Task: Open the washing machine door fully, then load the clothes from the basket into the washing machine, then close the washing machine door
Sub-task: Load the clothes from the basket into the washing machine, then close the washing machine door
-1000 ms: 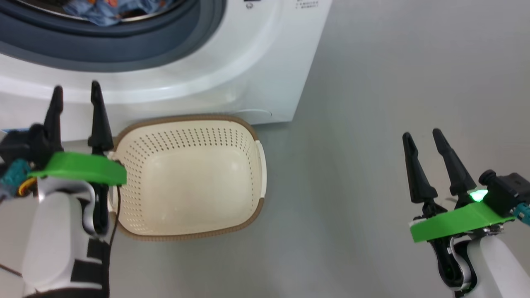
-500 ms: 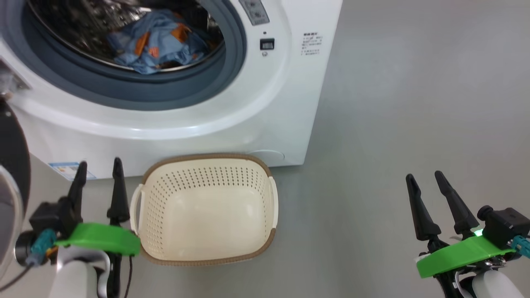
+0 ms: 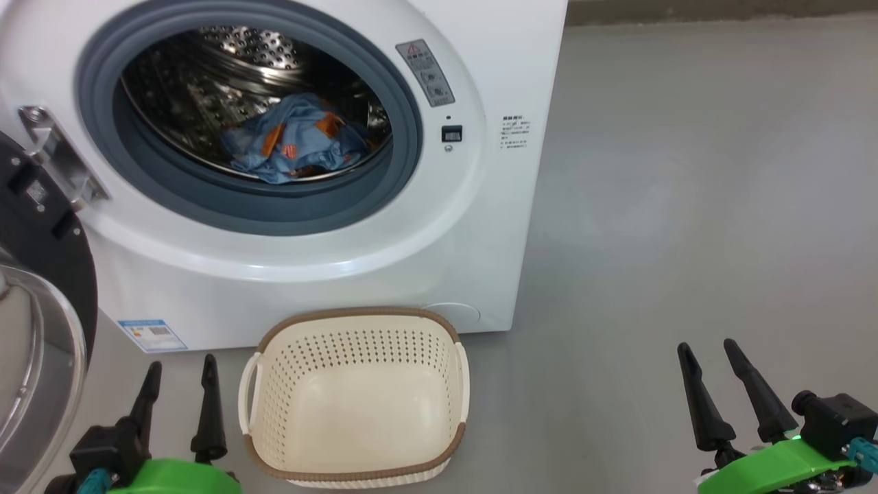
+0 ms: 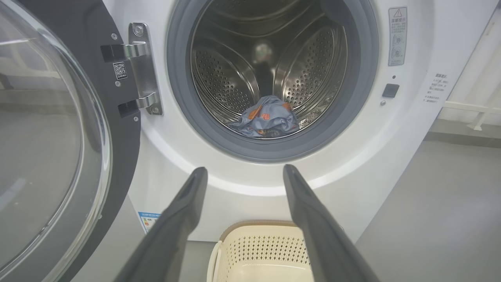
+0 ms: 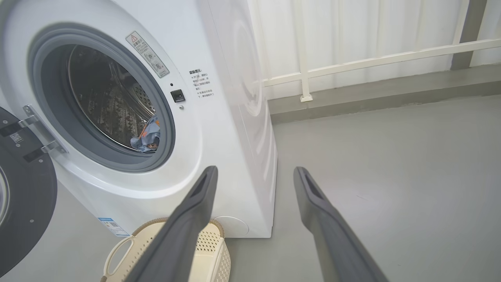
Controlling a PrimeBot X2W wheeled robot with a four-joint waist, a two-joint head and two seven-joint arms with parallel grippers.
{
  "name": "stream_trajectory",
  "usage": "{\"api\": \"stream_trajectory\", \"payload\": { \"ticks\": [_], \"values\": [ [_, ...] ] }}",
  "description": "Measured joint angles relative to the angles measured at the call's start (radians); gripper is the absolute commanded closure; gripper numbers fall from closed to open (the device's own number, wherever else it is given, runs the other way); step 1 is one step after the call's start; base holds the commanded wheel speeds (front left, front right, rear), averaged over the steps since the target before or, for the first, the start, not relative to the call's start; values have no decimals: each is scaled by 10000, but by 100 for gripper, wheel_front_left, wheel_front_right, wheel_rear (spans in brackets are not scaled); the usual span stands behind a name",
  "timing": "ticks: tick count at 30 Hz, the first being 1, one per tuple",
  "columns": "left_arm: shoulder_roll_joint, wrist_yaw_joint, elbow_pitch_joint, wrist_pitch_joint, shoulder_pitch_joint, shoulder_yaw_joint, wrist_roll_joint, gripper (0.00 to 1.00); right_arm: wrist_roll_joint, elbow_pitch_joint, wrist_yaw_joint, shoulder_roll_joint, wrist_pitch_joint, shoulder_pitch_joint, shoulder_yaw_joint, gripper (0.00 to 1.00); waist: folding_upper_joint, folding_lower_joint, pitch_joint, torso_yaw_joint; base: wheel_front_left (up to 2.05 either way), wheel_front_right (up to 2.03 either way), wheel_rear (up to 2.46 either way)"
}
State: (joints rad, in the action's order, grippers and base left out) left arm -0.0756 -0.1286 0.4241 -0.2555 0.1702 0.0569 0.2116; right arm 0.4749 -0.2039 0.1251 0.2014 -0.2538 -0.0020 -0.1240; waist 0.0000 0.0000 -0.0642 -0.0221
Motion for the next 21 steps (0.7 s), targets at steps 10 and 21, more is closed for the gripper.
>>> {"api": "stream_trajectory", "payload": {
  "ticks": [10, 21],
  "values": [
    [4, 0, -380, 2, -535, 117, 0, 0, 12, 50, 0, 0, 0, 360, 54, 0, 0, 0, 422, 129, 0, 0, 0],
    [79, 0, -617, 2, -544, 163, 0, 0, 12, 84, 0, 6, 0, 360, 98, 0, 0, 0, 417, 146, 0, 0, 0]
  ]
}}
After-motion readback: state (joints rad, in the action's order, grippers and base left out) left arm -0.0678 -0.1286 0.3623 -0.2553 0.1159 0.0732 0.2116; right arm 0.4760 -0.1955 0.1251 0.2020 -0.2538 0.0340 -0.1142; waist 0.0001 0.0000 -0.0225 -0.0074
